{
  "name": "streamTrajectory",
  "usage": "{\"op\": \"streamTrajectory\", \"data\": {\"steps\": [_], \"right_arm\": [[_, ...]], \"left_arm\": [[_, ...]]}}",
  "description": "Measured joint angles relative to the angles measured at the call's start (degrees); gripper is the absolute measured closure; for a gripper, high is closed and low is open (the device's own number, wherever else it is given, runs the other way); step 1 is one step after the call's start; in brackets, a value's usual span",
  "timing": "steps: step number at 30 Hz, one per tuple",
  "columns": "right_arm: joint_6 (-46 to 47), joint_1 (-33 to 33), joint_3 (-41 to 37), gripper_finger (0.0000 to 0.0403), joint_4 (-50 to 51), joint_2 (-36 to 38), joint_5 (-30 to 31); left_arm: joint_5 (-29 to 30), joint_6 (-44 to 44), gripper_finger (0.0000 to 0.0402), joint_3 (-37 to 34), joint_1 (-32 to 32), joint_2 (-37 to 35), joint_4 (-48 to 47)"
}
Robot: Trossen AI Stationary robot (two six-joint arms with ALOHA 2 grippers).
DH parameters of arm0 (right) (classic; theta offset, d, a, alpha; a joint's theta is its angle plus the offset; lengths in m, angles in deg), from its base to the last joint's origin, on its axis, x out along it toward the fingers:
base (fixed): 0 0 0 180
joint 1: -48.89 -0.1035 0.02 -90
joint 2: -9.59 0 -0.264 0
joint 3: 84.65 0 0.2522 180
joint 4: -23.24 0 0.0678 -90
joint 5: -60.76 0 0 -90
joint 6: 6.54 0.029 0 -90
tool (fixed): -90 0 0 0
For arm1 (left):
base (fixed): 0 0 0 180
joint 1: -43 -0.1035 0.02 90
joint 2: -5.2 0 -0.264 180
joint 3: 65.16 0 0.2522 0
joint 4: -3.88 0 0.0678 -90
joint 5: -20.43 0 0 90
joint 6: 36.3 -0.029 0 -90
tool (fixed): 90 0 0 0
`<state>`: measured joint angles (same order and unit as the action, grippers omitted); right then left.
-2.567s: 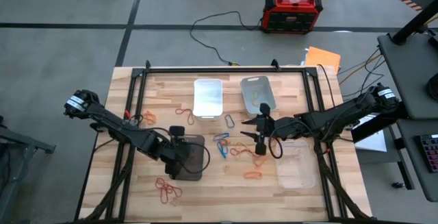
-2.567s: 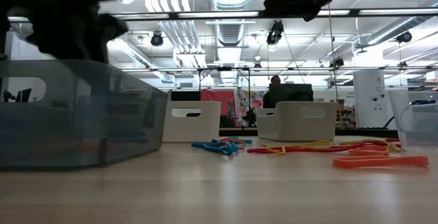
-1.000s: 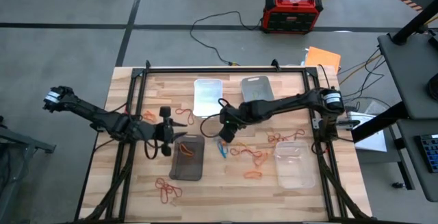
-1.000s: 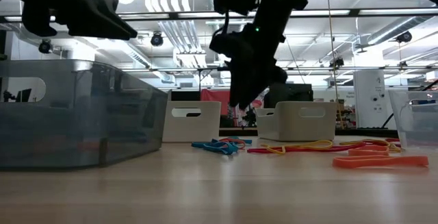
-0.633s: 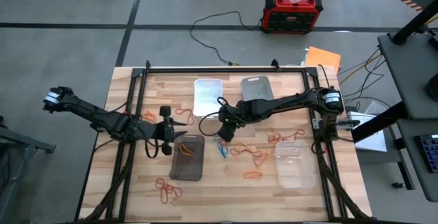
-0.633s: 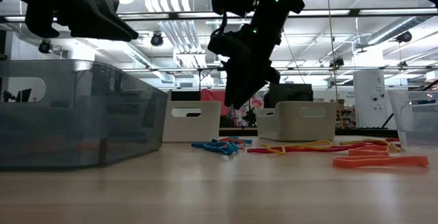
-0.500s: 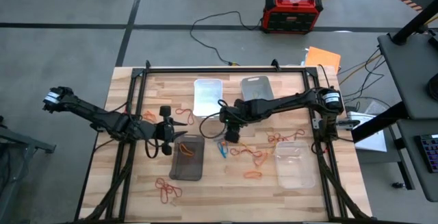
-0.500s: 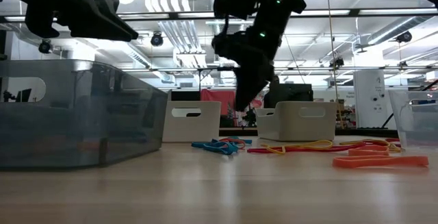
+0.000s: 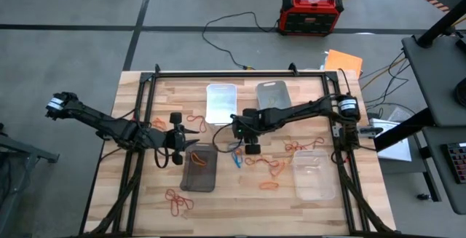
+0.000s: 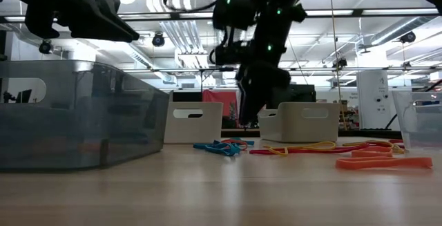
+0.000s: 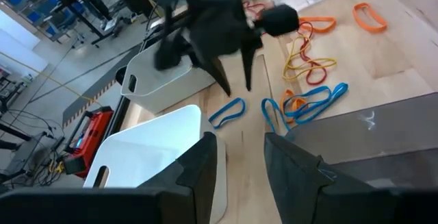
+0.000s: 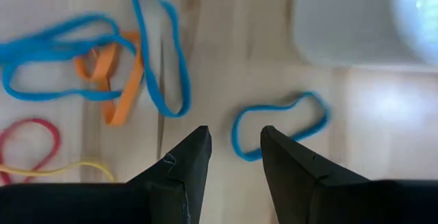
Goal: Sort rubber bands into baskets
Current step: Put the blue rubber band into the transparent bin
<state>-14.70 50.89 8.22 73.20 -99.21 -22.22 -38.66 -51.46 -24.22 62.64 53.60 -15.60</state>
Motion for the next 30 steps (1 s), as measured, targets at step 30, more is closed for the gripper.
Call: {"op": "streamTrajectory", "data": {"steps": [30], "right_arm": [[0.3,1.8,0.2,0.0394,0.7,-3.1,-4.6]], "left_arm": [[0.0,1.3,0.0294,0.0,0.0,0.0,-0.5]]}}
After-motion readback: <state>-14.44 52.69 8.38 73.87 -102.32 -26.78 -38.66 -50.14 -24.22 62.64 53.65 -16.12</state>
